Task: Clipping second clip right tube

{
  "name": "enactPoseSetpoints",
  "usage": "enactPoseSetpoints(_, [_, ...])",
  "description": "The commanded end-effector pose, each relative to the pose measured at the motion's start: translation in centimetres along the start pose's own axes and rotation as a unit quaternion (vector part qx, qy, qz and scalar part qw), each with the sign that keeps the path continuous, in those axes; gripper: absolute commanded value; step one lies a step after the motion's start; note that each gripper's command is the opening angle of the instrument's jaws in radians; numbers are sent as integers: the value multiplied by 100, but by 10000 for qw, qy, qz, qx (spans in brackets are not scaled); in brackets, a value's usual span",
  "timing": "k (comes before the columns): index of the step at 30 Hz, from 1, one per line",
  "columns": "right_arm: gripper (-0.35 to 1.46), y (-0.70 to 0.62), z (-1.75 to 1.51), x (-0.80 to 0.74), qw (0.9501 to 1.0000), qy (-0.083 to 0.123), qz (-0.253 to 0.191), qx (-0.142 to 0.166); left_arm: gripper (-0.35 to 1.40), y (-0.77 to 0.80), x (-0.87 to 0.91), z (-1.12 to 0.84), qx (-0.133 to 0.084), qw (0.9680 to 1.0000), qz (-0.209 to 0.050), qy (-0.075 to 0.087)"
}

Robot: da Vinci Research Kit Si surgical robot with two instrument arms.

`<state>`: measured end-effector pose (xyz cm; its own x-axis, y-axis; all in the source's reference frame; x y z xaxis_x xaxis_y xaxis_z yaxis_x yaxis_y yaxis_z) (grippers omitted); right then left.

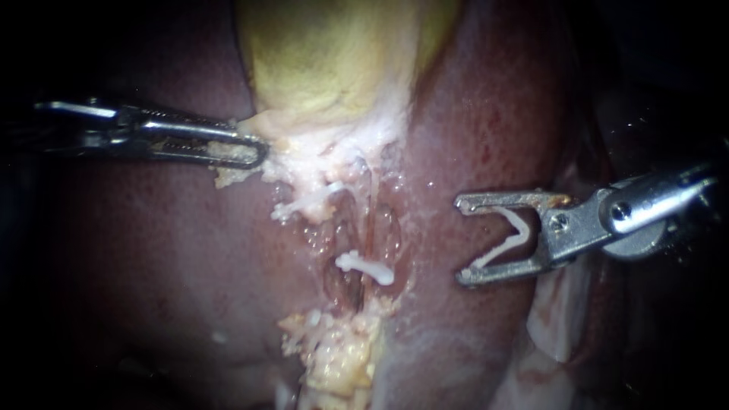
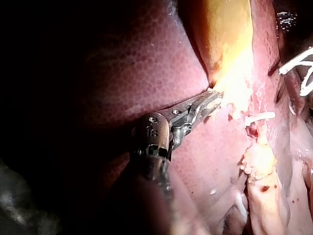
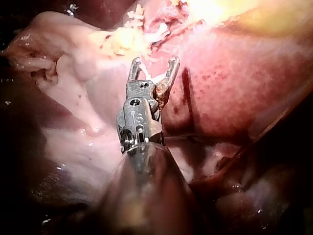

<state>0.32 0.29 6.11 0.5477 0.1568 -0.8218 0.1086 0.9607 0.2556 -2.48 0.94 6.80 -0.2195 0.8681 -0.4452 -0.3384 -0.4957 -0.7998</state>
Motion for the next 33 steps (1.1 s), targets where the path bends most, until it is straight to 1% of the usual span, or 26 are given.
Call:
enactPoseSetpoints(1, [50,0,0,0,10000,0,1,-1,-35,3,2,-6,-18,10000,-7,-5])
enactPoseSetpoints(3, [50,0,0,0,10000,0,1,-1,-35,7,7,-16,-45,10000,-23,-18])
enactPoseSetpoints(4, [50,0,0,0,10000,0,1,-1,-35,11,11,-25,-55,10000,-36,-22])
enactPoseSetpoints(8, [50,0,1,0,10000,0,2,-2,-35,20,26,-55,55,9999,-84,18])
enactPoseSetpoints(10, [50,0,1,0,10000,-1,3,-4,-35,22,31,-63,87,9999,-135,51])
enactPoseSetpoints(12, [50,1,2,1,10000,-6,6,-22,-35,22,35,-66,68,9999,-120,75])
enactPoseSetpoints(14, [50,1,5,2,10000,-5,-21,-14,-35,22,34,-65,73,9999,-117,77])
enactPoseSetpoints(16, [49,1,9,3,9997,19,216,58,-35,22,32,-63,78,9999,-112,80])
enactPoseSetpoints(19, [48,1,19,3,9978,143,634,126,-35,22,32,-63,80,9999,-110,80])
enactPoseSetpoints(22, [48,1,34,3,9916,370,1232,158,-35,21,32,-63,79,9999,-110,80])
enactPoseSetpoints(24, [48,2,45,2,9857,462,1608,220,-35,21,32,-63,79,9999,-110,80])
enactPoseSetpoints(28, [47,2,66,1,9776,594,1994,328,-35,21,32,-63,79,9999,-110,80])
enactPoseSetpoints(33, [47,6,92,0,9655,742,2456,452,-35,21,32,-62,80,9999,-111,81])
